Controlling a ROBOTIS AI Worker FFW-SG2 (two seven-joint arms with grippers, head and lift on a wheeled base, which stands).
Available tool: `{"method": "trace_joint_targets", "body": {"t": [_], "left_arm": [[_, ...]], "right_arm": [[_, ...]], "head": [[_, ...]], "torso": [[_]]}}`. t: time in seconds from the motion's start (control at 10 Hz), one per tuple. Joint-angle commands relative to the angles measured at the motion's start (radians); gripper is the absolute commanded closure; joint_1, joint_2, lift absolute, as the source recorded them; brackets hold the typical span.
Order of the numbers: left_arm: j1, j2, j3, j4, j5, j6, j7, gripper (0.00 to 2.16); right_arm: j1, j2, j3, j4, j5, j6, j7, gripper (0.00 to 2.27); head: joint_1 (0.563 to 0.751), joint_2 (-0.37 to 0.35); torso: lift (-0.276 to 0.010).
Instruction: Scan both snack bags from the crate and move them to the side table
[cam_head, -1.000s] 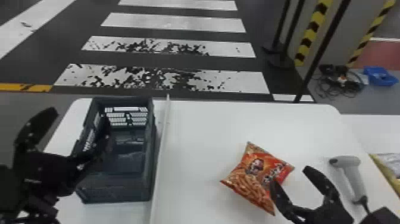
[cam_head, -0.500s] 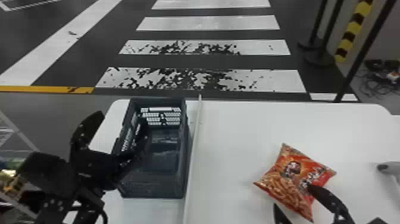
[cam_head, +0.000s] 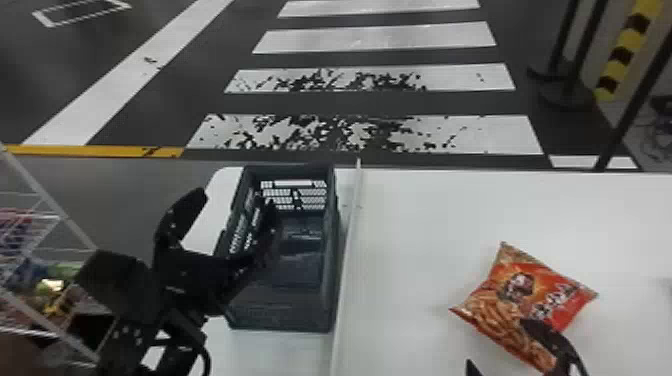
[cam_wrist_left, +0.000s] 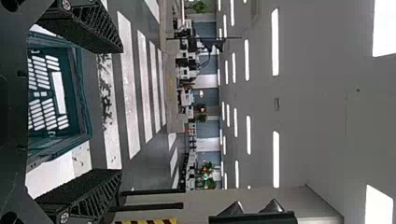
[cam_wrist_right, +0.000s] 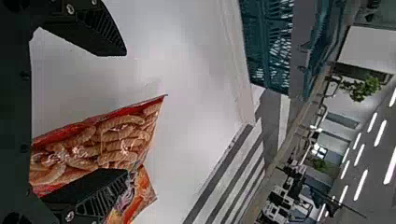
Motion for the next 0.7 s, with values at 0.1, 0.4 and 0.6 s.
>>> {"method": "trace_joint_targets", "body": {"t": [0.1,0.4,0.6], "left_arm": [[0.000,-0.002,-0.013,0.000,0.001,0.003,-0.010,0.08],[0.002,-0.005,-0.019,0.000,0.001,0.003,-0.018,0.08],[0.003,-0.005,-0.019,-0.003,0.006,0.003,-0.023,0.08]], "right_arm": [[-0.060,-0.070,0.070,-0.003,0.047,0.124,-0.053,0.10],[-0.091,-0.105,0.142,-0.013,0.124,0.182,-0.126,0.11],[-0.092,-0.112,0.157,0.000,0.154,0.182,-0.153,0.21]], "head": [[0.695,0.128],[0.695,0.094],[0.695,0.092]], "torso": [[-0.095],[-0.095],[-0.095]]}}
